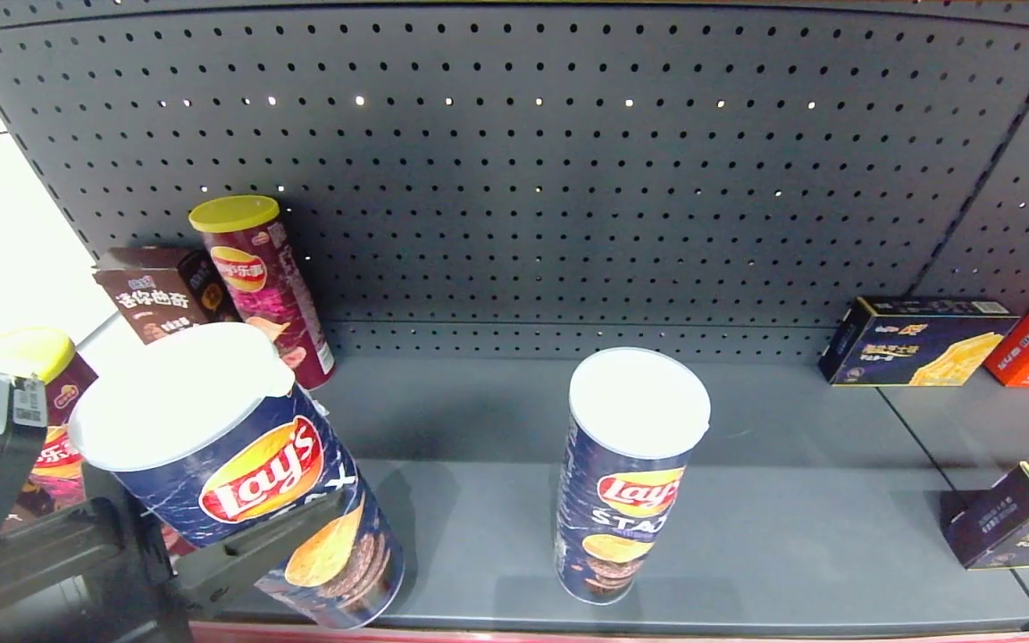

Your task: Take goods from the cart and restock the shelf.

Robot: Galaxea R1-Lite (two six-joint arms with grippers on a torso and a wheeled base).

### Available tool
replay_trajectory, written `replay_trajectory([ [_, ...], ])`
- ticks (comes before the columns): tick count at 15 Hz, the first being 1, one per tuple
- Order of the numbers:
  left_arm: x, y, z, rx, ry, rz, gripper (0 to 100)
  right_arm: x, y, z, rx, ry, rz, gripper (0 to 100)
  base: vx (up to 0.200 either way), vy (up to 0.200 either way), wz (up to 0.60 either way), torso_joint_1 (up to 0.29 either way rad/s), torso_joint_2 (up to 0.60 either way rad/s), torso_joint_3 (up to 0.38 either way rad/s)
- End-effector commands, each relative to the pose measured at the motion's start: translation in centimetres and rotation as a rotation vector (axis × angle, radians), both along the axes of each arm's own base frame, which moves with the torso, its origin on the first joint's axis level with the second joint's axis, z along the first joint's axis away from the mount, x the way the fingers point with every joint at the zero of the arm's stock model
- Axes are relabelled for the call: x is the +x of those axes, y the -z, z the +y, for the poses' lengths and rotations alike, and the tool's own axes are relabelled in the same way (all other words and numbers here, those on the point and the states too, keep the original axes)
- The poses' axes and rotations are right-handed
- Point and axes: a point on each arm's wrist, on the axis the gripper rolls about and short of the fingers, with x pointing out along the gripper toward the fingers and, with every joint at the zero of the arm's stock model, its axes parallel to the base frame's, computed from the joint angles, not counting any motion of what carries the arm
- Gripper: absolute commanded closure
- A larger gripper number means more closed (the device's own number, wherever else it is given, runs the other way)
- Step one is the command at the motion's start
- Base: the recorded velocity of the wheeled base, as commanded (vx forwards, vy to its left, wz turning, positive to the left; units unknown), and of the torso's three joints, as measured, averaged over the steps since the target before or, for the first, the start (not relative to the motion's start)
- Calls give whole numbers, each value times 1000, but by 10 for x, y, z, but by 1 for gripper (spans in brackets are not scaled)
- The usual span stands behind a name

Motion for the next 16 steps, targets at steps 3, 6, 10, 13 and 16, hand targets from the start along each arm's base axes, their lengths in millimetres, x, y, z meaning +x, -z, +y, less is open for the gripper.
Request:
replay_trajectory([
  [3, -3, -2, 3, -3, -7, -17, 100, -2, -1, -5, 39, 189, -81, 0, 0, 0, 0, 0, 0, 0],
  [6, -3, -3, 4, -10, -7, -22, 100, -1, 2, 0, 30, -21, -56, 0, 0, 0, 0, 0, 0, 0],
  [10, -3, -3, 4, -7, -1, -22, 100, -1, 7, 0, 23, -3, -1, 0, 0, 0, 0, 0, 0, 0],
  [13, -2, -5, 4, -9, 0, -27, 100, -1, 7, 0, 26, 2, -6, 0, 0, 0, 0, 0, 0, 0],
  [16, -2, -5, 3, -10, 8, -25, 100, -1, 7, 0, 30, 2, -4, 0, 0, 0, 0, 0, 0, 0],
])
